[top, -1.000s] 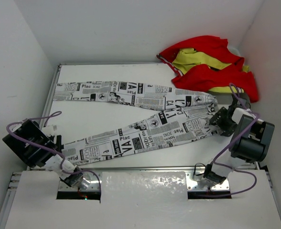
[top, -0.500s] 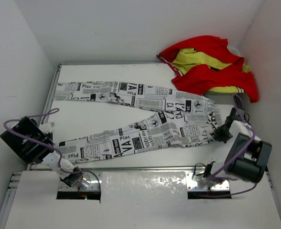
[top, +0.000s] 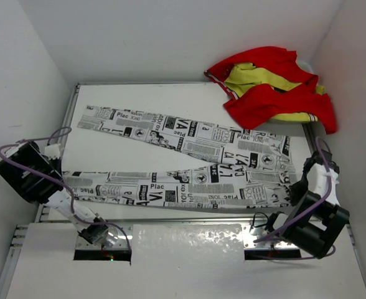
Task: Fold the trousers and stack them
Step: Flatten the trousers out, then fold the trousers
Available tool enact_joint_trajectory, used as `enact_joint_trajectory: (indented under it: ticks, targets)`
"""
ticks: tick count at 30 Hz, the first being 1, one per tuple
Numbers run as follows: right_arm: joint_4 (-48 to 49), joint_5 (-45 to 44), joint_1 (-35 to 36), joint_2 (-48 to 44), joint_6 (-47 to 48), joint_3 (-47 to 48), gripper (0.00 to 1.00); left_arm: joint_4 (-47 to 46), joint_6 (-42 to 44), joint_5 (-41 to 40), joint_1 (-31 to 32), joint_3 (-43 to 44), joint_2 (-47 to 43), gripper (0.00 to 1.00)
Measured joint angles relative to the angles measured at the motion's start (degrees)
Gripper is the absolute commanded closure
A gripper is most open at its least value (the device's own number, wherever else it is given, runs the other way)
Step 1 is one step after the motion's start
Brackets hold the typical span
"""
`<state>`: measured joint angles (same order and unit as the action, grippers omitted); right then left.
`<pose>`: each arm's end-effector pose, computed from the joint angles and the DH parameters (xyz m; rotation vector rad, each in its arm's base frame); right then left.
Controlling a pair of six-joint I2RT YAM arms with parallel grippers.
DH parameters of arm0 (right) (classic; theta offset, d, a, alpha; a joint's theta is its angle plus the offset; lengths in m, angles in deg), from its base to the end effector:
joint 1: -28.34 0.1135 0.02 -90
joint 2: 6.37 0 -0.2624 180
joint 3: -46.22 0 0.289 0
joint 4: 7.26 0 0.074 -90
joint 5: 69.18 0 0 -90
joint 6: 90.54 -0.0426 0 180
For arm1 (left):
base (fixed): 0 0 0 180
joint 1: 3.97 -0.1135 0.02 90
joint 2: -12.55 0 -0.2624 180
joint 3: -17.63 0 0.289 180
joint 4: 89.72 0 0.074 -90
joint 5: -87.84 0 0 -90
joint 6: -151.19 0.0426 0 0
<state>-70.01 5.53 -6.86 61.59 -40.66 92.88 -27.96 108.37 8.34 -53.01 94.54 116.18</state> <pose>0.1592 -0.1260 0.1373 1.8503 2.3632 -0.3958 0.2307 0.2540 0.1227 -0.0448 2.9833 -0.1536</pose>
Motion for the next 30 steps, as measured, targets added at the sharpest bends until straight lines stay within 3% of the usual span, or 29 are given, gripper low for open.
enact_joint_trajectory:
  ticks: [1, 2, 3, 4, 9, 13, 16, 20, 21, 22, 25, 27, 30]
  targets:
    - [-0.3, -0.4, 0.0, 0.4, 0.5, 0.9, 0.5, 0.5, 0.7, 0.0, 0.0, 0.0, 0.2, 0.79]
    - [-0.1, -1.0, 0.0, 0.8, 1.2, 1.8, 0.3, 0.8, 1.6, 0.1, 0.0, 0.0, 0.3, 0.69]
    - [0.3, -1.0, -0.2, 1.3, 2.1, 2.7, 0.2, 0.9, 2.3, 0.0, 0.1, 0.0, 0.3, 0.51]
    - [0.8, -1.0, -0.3, 2.0, 2.6, 3.3, 0.15, 0.9, 3.3, 0.2, 0.3, 0.0, 0.3, 0.49]
    - [1.0, 0.1, -0.3, 4.5, 3.3, 6.6, 0.13, 4.2, 3.4, 2.4, 2.4, 3.2, 0.5, 0.47]
    - [1.6, -2.5, 1.1, 4.5, 4.3, 13.2, 0.18, 4.6, -0.8, 5.7, 8.5, 13.6, 1.5, 0.46]
    - [5.3, -5.1, 7.2, 4.5, 6.3, 17.7, 0.18, -0.2, -6.7, 7.2, 15.1, 21.1, 3.1, 0.45]
    - [11.8, -5.4, 17.3, 7.4, 9.4, 22.9, 0.19, -6.0, -17.3, 7.7, 22.6, 30.4, 11.2, 0.42]
    - [12.8, -5.0, 17.9, 8.9, 9.8, 24.0, 0.19, -7.0, -19.7, 7.5, 23.4, 32.5, 13.9, 0.4]
    - [13.7, -4.4, 18.2, 10.8, 10.2, 25.2, 0.19, -8.1, -22.1, 6.8, 23.8, 34.8, 17.0, 0.3]
    - [16.2, -2.3, 18.3, 16.9, 11.4, 27.7, 0.19, -10.2, -27.4, 3.8, 23.7, 38.6, 24.5, 0.29]
    - [17.3, -1.0, 18.5, 20.8, 12.1, 28.5, 0.2, -10.4, -28.9, 2.0, 23.6, 40.2, 27.8, 0.32]
    - [18.0, 0.8, 19.0, 25.2, 12.7, 28.9, 0.2, -11.4, -29.9, -1.9, 23.9, 41.4, 28.0, 0.5]
